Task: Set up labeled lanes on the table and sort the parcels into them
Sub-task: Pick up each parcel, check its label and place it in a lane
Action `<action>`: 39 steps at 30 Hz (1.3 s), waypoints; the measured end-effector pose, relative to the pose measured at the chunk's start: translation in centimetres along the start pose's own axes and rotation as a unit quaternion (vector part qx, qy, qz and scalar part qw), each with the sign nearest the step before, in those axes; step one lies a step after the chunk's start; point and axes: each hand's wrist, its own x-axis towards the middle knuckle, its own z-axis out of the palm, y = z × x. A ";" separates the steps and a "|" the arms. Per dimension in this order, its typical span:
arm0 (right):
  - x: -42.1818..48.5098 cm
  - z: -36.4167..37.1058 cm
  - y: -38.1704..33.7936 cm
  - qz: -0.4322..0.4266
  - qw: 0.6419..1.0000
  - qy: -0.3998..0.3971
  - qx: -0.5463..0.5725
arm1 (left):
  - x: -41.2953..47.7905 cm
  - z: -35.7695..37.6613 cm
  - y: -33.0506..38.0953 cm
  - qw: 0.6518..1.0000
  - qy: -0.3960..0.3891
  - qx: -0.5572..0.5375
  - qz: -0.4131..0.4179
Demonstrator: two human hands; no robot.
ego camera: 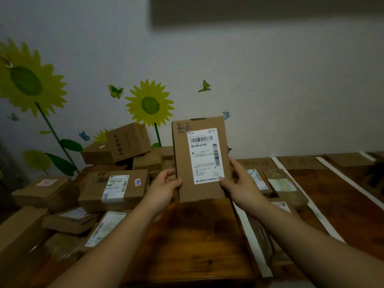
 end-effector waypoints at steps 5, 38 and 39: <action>-2.6 -1.0 -0.8 -0.010 0.997 0.068 -0.017 | -1.6 0.4 0.6 0.995 -0.047 0.040 0.074; -30.3 -47.3 9.1 0.111 0.918 0.371 -0.083 | -14.1 54.6 -5.6 0.928 -0.338 0.153 0.048; -30.3 -48.2 9.7 0.117 0.916 0.376 -0.076 | -13.8 55.9 -5.8 0.923 -0.347 0.159 0.044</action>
